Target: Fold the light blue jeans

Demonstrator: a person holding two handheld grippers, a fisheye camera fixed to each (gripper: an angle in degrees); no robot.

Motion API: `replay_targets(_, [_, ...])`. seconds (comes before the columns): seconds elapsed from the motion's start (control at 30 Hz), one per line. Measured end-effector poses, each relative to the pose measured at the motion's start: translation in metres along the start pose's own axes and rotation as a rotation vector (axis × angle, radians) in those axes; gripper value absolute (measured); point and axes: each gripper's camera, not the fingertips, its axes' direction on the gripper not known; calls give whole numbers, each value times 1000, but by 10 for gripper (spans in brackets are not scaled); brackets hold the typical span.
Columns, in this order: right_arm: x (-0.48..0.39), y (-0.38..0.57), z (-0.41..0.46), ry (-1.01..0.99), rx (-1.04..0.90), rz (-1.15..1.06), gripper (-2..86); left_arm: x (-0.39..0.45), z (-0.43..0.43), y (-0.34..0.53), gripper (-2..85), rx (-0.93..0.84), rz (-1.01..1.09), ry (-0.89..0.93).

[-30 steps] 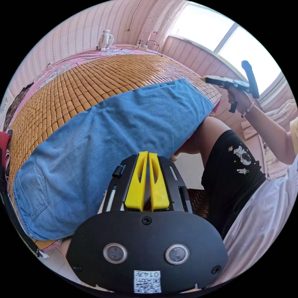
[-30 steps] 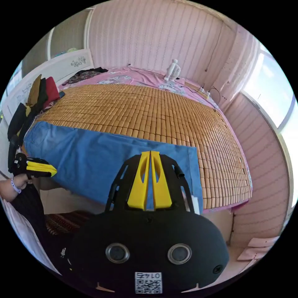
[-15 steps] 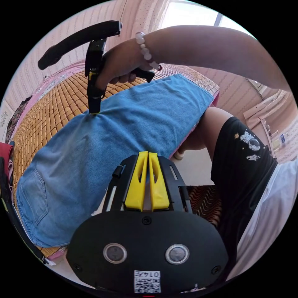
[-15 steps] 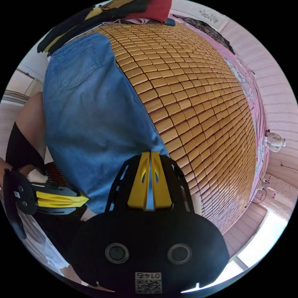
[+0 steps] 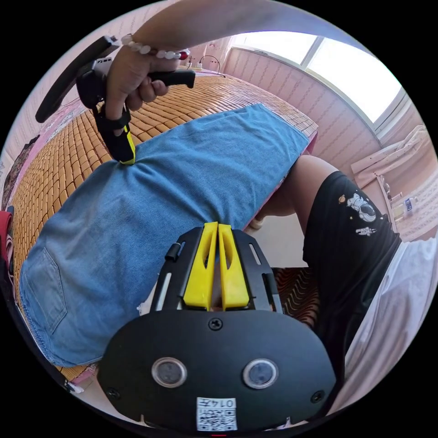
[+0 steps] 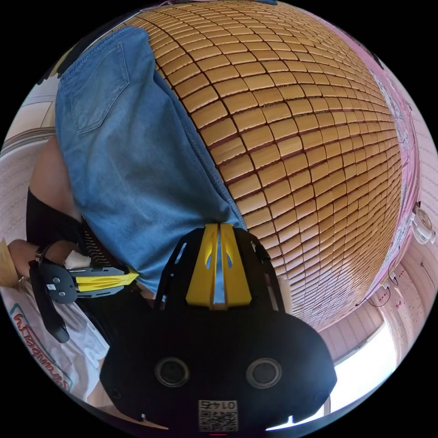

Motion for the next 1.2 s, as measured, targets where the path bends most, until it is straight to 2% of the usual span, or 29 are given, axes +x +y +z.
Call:
replay_targets(0.37, [8,-14,4,29,-60,4,-9,20,-6,4,-10,-16,13,-60])
replay_targets(0.5, [11,-8,8,36,-68,6,-9,15,7,-4,-10,-136,16,26])
replay_targets(0.57, [12,-3,12,47,-81,6,-9,22,16,-4,-10,-177,58,5])
replay_targets(0.67, [12,6,18,68,-98,10,-9,37,15,2,-10,-140,107,-93])
replay_targets(0.83, [19,31,29,59,-88,38,-9,32,0,8,-10,-81,70,-33])
replay_targets(1.0, [32,81,41,11,32,76,-9,43,-47,12,-10,107,78,48])
replay_targets(1.07, [40,117,50,-31,150,134,-8,47,-59,13,-10,144,80,43])
replay_targets(1.2, [49,186,66,-100,404,237,-4,52,-70,16,-10,117,89,5])
